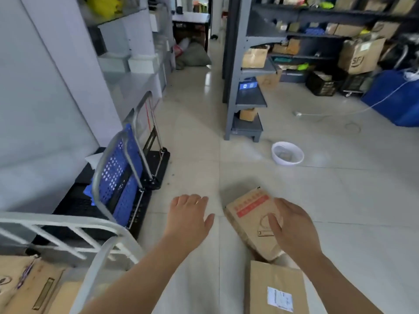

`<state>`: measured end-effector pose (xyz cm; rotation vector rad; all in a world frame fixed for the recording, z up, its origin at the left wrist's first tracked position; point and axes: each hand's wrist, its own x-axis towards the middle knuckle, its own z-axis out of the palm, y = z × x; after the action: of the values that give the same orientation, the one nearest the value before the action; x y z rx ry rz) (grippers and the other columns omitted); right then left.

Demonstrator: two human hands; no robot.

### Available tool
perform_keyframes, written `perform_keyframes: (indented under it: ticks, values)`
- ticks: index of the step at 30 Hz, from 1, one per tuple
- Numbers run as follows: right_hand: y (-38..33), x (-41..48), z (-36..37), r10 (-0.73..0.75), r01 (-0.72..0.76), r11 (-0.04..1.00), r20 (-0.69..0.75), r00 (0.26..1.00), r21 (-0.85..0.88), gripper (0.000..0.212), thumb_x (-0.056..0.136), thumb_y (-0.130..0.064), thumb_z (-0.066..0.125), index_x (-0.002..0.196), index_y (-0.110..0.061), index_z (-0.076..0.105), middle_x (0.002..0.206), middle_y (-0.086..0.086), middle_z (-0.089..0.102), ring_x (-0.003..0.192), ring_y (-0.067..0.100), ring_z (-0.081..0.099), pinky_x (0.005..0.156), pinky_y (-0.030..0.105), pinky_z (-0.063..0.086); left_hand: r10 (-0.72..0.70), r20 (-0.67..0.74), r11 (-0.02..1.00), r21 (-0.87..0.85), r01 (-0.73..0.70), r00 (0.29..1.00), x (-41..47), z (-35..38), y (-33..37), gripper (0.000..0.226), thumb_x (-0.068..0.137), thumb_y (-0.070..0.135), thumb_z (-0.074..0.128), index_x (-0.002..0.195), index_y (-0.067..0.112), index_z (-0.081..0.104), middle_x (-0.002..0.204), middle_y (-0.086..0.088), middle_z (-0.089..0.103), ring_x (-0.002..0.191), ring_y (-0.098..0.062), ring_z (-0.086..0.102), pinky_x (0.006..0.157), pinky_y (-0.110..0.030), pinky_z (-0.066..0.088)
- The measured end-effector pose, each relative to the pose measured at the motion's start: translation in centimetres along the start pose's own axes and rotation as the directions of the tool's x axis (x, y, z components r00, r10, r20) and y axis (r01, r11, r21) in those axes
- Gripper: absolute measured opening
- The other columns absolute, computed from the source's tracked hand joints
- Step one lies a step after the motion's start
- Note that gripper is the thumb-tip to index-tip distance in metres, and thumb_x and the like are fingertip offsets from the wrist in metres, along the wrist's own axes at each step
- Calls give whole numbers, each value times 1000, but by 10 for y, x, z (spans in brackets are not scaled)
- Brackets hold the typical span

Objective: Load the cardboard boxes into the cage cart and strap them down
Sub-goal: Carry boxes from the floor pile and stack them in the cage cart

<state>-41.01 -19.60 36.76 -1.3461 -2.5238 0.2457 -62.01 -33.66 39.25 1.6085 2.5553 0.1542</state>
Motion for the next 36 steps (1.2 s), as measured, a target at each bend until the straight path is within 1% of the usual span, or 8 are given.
perform_keyframes:
  ticks: [3,8,12,18,23,25,31,36]
  values:
    - [50,14,-4,79,-79,997,-16,997,0,44,86,-24,65,125,-6,60,121,11,64,111,34,58,94,41,47,54,38,998,27,-55,998,40,16,39,52,96,49,33,141,25,39,140,4,46,127,-21,41,109,-35,25]
    - [108,37,5,166,-166,986,9,986,10,42,85,-22,66,122,-3,61,118,14,65,109,34,60,95,42,47,113,89,992,37,-117,990,96,37,81,49,95,48,35,137,24,44,135,3,50,123,-22,44,105,-35,29]
    - [129,55,16,234,-234,972,12,972,21,42,87,-22,64,123,-2,61,119,13,65,107,32,61,95,41,47,167,114,984,50,-174,979,144,50,92,49,94,47,37,136,23,46,135,3,51,122,-23,46,104,-34,30]
    - [143,98,34,374,-374,927,1,927,8,42,87,-22,65,124,-2,60,121,14,64,112,33,59,98,42,45,272,176,952,91,-291,946,231,67,86,47,94,49,36,132,24,47,129,3,54,117,-21,49,101,-34,35]
    - [140,138,42,497,-497,868,-37,867,12,42,87,-22,64,125,-2,59,122,14,64,106,33,62,97,41,44,386,187,907,105,-409,903,305,71,81,45,93,50,39,128,24,52,124,4,58,112,-21,53,97,-34,38]
    - [135,150,43,538,-538,843,-51,841,20,42,88,-22,64,125,-3,59,122,14,63,109,34,60,97,41,43,436,175,887,82,-455,883,328,72,84,44,92,49,42,124,23,55,120,2,60,109,-23,54,94,-35,39]
    - [137,172,51,581,-581,814,-55,812,9,43,88,-23,63,126,-3,58,123,13,63,110,34,60,98,43,45,542,145,834,25,-551,828,372,82,102,46,87,49,44,115,18,63,108,-2,66,100,-26,59,89,-38,45]
    - [156,187,53,578,-579,815,-48,814,-10,43,88,-23,64,126,-4,58,123,12,63,109,32,61,98,43,46,545,120,835,2,-550,829,392,92,116,49,83,50,41,111,18,66,102,-2,67,94,-26,61,85,-38,45]
